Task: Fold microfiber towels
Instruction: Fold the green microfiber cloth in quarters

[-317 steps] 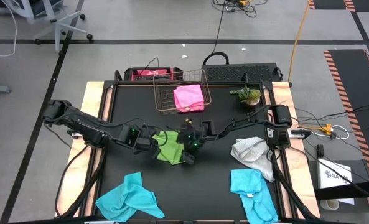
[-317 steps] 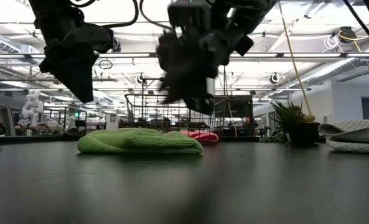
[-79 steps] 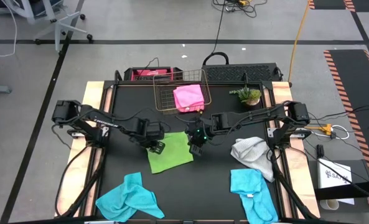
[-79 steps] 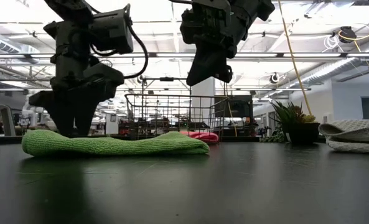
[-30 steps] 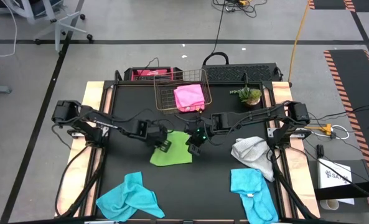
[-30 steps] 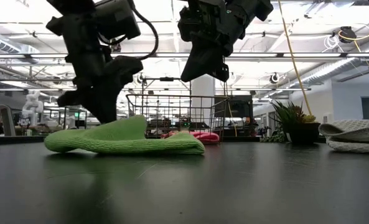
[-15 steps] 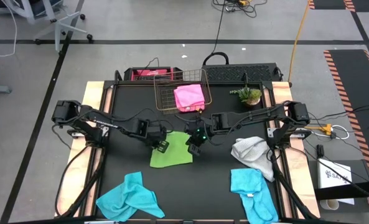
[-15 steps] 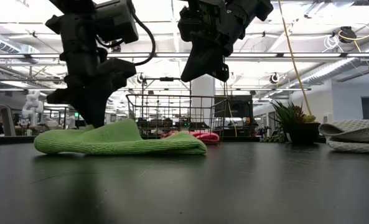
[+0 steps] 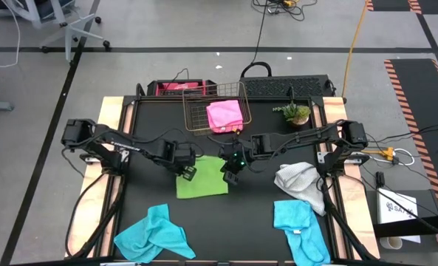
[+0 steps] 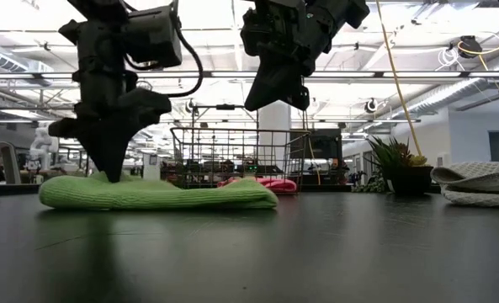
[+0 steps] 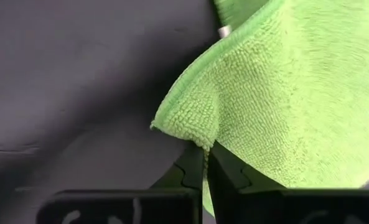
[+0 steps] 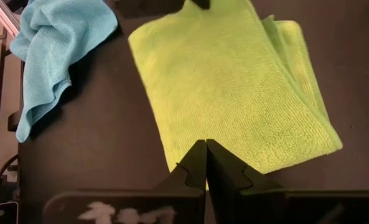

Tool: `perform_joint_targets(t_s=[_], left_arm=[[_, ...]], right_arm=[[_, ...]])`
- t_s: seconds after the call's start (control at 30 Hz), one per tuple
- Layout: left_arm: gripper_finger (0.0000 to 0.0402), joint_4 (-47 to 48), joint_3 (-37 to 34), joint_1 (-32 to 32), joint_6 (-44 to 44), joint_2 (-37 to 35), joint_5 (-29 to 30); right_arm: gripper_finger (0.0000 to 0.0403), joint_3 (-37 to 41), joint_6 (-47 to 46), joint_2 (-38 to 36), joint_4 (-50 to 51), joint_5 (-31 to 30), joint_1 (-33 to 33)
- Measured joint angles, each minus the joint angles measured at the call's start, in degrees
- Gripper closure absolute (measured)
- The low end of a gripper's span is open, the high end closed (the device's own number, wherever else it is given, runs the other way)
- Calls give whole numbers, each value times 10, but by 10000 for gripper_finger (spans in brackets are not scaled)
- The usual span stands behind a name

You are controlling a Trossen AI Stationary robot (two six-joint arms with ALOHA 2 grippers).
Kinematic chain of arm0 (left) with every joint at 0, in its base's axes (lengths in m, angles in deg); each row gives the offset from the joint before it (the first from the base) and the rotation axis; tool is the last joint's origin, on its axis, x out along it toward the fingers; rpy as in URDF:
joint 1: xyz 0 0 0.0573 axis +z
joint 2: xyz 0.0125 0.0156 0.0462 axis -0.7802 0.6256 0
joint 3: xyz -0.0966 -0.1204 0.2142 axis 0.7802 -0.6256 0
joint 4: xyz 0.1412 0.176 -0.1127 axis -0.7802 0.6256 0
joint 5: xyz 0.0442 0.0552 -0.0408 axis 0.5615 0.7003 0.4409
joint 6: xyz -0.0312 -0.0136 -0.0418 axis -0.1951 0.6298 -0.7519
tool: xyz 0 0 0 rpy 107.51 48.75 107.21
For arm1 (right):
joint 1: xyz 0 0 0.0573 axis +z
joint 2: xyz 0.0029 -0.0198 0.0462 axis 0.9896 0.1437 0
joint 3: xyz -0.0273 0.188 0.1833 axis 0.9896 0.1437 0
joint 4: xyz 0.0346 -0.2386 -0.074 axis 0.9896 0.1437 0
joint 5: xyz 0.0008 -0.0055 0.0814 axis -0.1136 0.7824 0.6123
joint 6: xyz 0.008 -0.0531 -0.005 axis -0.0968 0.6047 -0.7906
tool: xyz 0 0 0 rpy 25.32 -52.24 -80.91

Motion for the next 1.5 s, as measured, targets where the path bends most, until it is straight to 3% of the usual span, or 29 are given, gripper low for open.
perform_joint_targets(t_s=[0.33,0.6,0.77,1.23,1.5], left_arm=[[384,3,1,39,26,-70,104],[392,-72,0,73,98,-35,105],[365,-116,0,91,146,-21,104],[270,-11,0,112,177,-21,41],[248,29,0,113,159,-24,39]], right_arm=[[403,0,0,0,0,0,0],[403,0,-2,0,0,0,0],[403,0,-6,0,0,0,0],[403,4,1,0,1,0,0],[403,93,-41,0,-84,-2,2]])
